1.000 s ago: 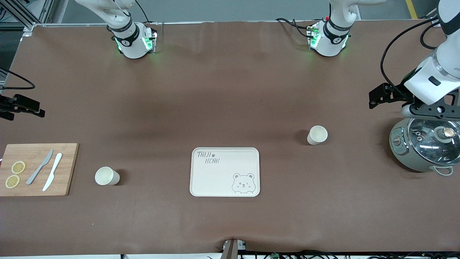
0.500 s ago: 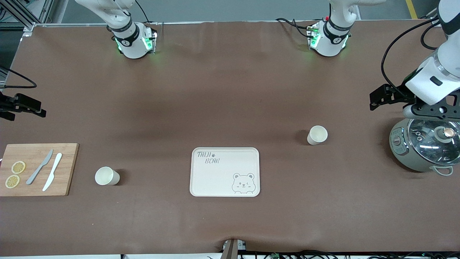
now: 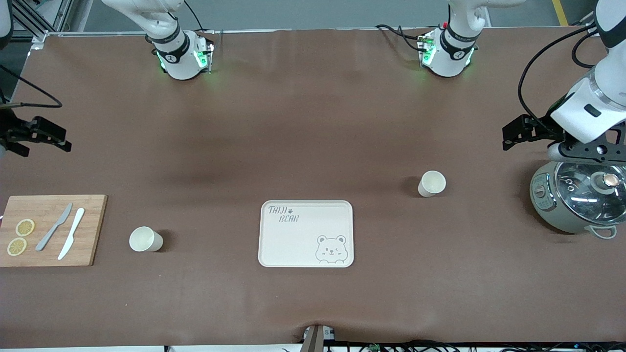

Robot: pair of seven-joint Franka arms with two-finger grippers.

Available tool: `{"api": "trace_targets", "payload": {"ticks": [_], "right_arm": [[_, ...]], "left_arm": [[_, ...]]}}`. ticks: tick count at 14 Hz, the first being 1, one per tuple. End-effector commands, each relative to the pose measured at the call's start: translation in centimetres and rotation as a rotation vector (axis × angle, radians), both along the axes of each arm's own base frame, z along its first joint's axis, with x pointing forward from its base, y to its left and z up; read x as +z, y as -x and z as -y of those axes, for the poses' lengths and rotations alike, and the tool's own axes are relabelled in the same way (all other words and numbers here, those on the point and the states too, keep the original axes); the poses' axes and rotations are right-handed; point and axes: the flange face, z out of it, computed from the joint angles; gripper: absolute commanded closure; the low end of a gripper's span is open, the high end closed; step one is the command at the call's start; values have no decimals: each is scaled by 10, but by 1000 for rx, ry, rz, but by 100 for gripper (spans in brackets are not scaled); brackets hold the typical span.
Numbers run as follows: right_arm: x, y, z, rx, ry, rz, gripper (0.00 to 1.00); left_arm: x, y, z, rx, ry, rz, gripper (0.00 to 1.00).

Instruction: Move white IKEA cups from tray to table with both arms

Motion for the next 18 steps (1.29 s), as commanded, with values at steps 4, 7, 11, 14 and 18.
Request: {"api": "trace_targets", "payload": {"ticks": [4,7,11,14,18], "right_arm": [[15,11,-6,-4,12,0,0],[17,12,-9,-2,11,-8,0],[22,12,-10,0,12,-9,0],[19,14,-10,2,10,-21,0],[19,13,-21,22,13,-23,0]], "left_arm": [[0,-2,3,-11,-14,10,0],[4,-3,12,-43,-14,36,0],[3,-3,16,-48,-18,39,0],[3,-3,15,-43,-14,40,0],[3,-3,12,-43,-15,39,0]]}}
